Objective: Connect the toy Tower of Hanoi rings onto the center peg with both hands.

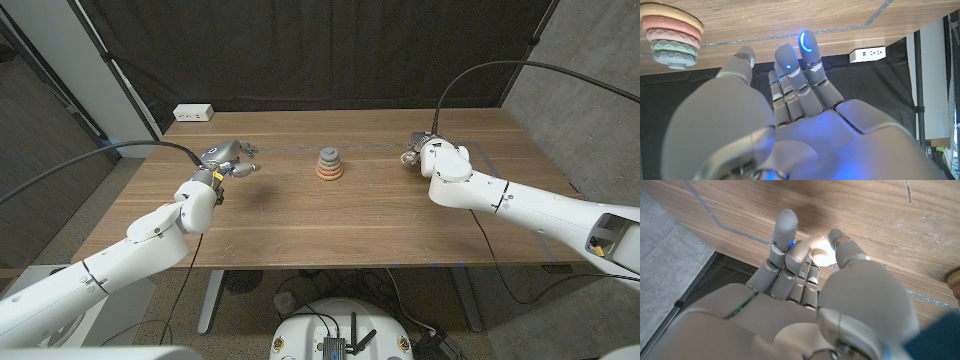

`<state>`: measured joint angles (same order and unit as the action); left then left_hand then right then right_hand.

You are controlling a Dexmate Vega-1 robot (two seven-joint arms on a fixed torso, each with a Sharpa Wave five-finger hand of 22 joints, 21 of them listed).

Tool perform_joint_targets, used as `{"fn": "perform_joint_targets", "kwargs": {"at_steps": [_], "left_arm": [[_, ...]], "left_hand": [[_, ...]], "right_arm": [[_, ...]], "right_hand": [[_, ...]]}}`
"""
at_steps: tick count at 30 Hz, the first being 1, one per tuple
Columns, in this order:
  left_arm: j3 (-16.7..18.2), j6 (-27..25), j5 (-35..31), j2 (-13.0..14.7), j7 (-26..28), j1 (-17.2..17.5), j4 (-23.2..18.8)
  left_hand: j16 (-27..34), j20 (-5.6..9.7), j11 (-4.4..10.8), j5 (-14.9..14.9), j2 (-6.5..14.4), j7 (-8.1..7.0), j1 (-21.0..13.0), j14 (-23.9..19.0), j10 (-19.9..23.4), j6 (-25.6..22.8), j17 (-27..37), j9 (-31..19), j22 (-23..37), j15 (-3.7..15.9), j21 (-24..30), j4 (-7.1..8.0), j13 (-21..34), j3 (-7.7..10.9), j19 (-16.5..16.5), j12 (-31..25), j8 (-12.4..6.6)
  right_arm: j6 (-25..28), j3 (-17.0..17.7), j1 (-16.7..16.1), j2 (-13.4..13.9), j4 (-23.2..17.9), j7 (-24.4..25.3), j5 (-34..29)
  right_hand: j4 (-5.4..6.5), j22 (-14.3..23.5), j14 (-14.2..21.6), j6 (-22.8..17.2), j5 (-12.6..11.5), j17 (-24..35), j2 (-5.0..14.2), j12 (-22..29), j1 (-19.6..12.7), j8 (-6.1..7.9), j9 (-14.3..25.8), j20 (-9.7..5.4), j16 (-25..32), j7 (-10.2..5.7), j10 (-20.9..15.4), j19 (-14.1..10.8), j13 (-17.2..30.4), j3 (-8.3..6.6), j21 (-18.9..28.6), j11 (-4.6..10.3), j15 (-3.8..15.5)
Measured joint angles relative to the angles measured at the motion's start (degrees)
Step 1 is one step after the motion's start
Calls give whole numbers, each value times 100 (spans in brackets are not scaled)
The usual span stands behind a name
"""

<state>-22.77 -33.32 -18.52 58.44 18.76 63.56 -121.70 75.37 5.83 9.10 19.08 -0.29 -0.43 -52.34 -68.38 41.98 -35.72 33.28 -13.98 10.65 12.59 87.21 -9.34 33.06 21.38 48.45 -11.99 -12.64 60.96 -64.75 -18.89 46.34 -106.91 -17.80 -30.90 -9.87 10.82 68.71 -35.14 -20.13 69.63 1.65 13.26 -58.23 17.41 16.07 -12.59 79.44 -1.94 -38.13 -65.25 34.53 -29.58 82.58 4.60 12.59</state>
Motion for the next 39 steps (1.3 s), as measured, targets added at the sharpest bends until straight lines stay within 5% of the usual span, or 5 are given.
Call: {"fn": "perform_joint_targets", "kwargs": {"at_steps": [18, 39], "left_arm": [[39, 45, 39, -6, 60, 54, 12], [149, 68, 98, -42, 210, 177, -36]], "left_hand": [[-26, 0, -9, 0, -16, -8, 16, 0, 9, -8, 30, -27, 0, 0, 0, -14, 28, 61, 0, 0, 0], [-26, 0, -11, 0, -16, -11, 16, 0, 9, -10, 29, -27, 10, 0, 0, 10, 27, 85, 0, 0, 0]], "right_arm": [[-119, 170, -71, 146, -478, -329, -363], [-822, 779, -472, 178, -955, -471, -587]], "right_hand": [[0, 16, -1, -31, -27, 17, 0, -46, 0, -2, 0, 1, 10, 31, -31, 1, 11, 0, 0, -30, 0], [0, 26, -1, -61, -71, 12, -1, -95, 1, -6, -26, 1, 58, 61, -61, 1, 42, 0, -46, -60, 0]]}}
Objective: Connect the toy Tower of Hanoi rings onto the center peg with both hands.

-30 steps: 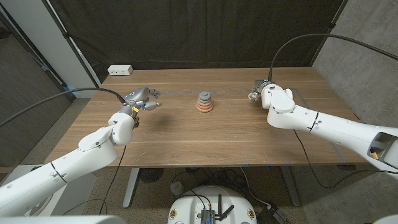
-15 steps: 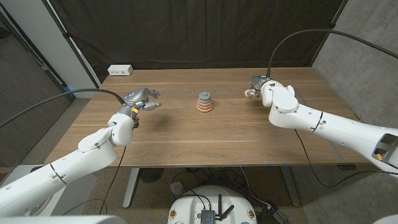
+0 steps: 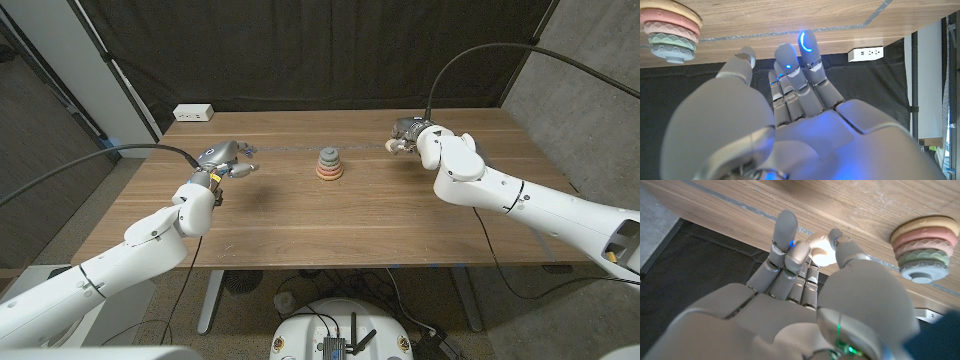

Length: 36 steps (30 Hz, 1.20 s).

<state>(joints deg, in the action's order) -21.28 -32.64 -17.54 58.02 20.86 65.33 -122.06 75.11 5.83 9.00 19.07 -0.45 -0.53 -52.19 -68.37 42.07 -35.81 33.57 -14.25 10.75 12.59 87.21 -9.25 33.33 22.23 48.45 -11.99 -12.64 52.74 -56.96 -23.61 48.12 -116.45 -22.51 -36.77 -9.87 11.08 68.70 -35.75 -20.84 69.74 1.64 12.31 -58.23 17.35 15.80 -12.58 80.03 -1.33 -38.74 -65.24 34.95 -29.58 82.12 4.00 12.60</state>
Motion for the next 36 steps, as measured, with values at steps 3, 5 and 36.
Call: {"fn": "perform_joint_targets", "kwargs": {"at_steps": [3, 5, 36], "left_arm": [[0, 8, 0, -9, 4, -10, 14], [0, 9, -4, -18, 10, -18, 20], [137, -140, -45, 54, 150, 264, -84]], "left_hand": [[0, 0, 0, 0, 0, 0, 0, 0, 0, 0, -4, 0, -10, 0, 0, 0, 0, 0, 0, 0, 0], [0, 0, 0, 0, 0, 0, 0, 0, 0, 0, -13, 0, -10, 0, 0, 0, 0, 0, 0, 0, 0], [0, 0, -10, 0, -16, -8, 16, 0, 9, -11, -4, 1, 7, 0, 0, -1, 28, 48, 0, 0, 21]], "right_arm": [[-146, 107, -65, -7, -43, 22, 24], [-245, 192, -122, -22, -62, 39, 49], [-1205, 589, -360, -397, -62, 19, -28]], "right_hand": [[0, 0, 0, -11, 0, -10, 0, -1, 0, -7, 0, 0, 0, 11, 0, 0, 3, 0, -1, 0, 0], [0, 0, 0, -31, 0, -10, 0, -1, 0, -9, 0, 0, 0, 31, 0, 0, 21, 0, -1, 0, 0], [0, -2, 0, -52, 6, -1, 0, 0, 0, 1, -27, 0, 28, 52, -42, 0, 52, 0, -1, -41, 0]]}}
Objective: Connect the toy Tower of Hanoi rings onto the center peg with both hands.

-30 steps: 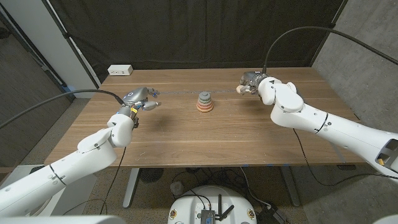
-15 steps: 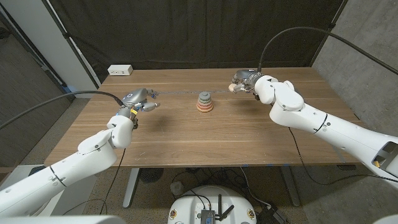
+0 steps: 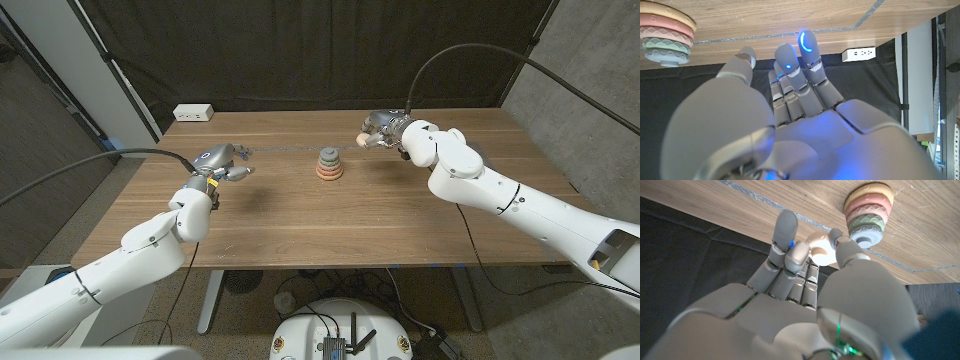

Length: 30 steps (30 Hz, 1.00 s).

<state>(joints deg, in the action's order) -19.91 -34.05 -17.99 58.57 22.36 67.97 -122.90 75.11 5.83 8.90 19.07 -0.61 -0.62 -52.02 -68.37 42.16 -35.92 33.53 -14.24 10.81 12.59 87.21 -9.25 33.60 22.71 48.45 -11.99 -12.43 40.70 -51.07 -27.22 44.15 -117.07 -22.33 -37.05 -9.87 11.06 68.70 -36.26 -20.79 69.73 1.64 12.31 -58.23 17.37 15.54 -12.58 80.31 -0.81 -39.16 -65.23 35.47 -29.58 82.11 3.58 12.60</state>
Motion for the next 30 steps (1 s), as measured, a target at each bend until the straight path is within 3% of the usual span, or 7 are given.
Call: {"fn": "perform_joint_targets", "kwargs": {"at_steps": [30], "left_arm": [[70, 204, 113, 49, 12, 23, 132]], "left_hand": [[-45, 0, -3, -23, -14, 11, 14, 0, 3, -29, -4, -27, -1, 0, 0, -16, 0, 46, 0, 0, 0]], "right_arm": [[-211, -303, 348, -733, 538, -326, -427]], "right_hand": [[-26, -1, 0, -31, -24, 1, 0, -39, 0, 2, 4, 0, 42, 31, -30, -42, 25, -26, 0, -30, 0]]}}
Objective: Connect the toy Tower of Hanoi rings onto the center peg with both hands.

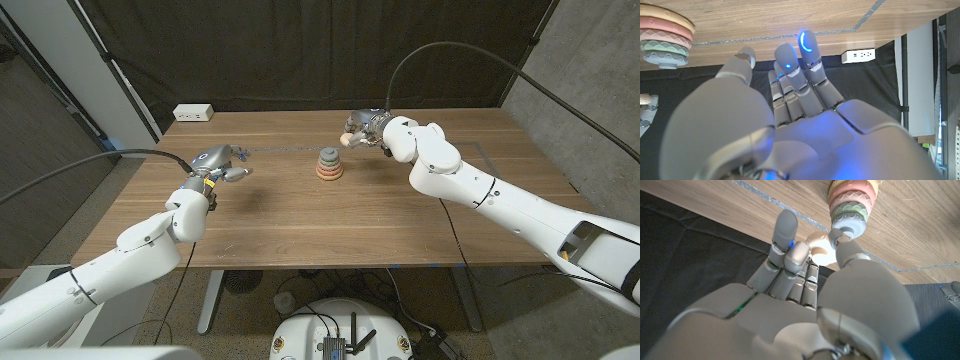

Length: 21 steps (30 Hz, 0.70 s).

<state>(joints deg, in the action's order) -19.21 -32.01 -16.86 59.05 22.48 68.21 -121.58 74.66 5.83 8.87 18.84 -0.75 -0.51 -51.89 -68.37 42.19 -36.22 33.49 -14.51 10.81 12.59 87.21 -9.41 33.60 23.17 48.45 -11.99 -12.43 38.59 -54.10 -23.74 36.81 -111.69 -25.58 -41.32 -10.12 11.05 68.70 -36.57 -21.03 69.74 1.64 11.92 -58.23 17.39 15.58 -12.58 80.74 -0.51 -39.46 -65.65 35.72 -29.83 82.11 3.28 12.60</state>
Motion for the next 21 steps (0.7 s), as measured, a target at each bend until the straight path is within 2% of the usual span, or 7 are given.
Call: {"fn": "perform_joint_targets", "kwargs": {"at_steps": [21], "left_arm": [[-64, 45, 4, -44, -21, -91, 104]], "left_hand": [[0, 0, 11, -23, 0, -9, 0, 0, -12, -8, 12, 1, -1, 0, 0, -8, 0, 40, 0, 0, 0]], "right_arm": [[-71, -251, 303, -407, 479, -211, -212]], "right_hand": [[-6, 0, 0, -20, 2, 16, 1, -23, -1, -22, 0, 0, 44, 20, -21, 1, 41, -6, 0, -21, 0]]}}
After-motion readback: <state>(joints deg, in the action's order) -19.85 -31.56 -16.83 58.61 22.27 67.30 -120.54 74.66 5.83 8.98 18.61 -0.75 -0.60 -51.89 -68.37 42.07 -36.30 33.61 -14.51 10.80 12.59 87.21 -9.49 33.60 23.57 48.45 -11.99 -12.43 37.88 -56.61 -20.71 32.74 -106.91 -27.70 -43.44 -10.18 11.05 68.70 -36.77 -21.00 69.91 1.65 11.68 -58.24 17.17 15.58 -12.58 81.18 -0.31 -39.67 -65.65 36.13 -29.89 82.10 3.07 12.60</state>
